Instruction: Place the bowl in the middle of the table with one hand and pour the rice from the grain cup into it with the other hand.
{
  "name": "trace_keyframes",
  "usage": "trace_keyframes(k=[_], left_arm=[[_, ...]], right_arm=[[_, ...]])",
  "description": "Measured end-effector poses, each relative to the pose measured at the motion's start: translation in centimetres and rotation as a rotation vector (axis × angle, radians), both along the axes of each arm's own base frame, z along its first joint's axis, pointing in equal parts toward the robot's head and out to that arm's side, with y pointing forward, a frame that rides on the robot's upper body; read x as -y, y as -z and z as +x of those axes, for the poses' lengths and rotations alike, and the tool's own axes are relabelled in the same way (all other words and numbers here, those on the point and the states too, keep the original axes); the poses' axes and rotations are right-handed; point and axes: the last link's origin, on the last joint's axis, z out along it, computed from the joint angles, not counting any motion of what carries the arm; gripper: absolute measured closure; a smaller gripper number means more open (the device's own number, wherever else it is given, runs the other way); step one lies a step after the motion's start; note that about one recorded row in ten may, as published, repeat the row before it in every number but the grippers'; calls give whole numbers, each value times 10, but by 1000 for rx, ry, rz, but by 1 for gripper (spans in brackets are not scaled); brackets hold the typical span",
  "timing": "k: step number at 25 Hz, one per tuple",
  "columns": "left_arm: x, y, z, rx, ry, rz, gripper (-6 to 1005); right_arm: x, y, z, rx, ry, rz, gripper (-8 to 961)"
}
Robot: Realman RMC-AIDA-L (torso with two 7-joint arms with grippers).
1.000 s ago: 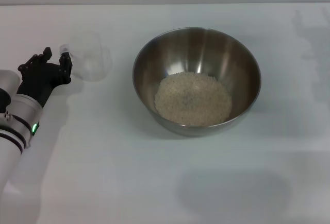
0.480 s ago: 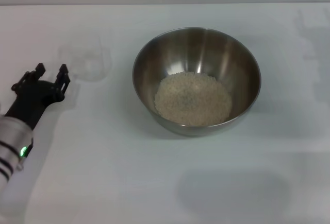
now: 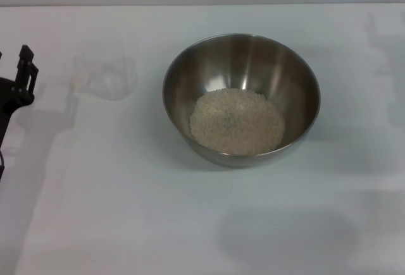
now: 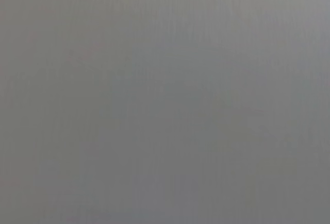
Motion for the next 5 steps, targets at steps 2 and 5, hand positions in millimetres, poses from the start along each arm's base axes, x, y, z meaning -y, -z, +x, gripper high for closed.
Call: trace_keyframes(k=[2, 5], left_arm=[[0, 0, 0, 0, 0, 0, 449], [-14, -7, 7, 1, 17, 37, 449]], right_arm=[[2, 2, 2, -3, 6, -7, 260], [5, 6, 6, -39, 16, -33, 260]])
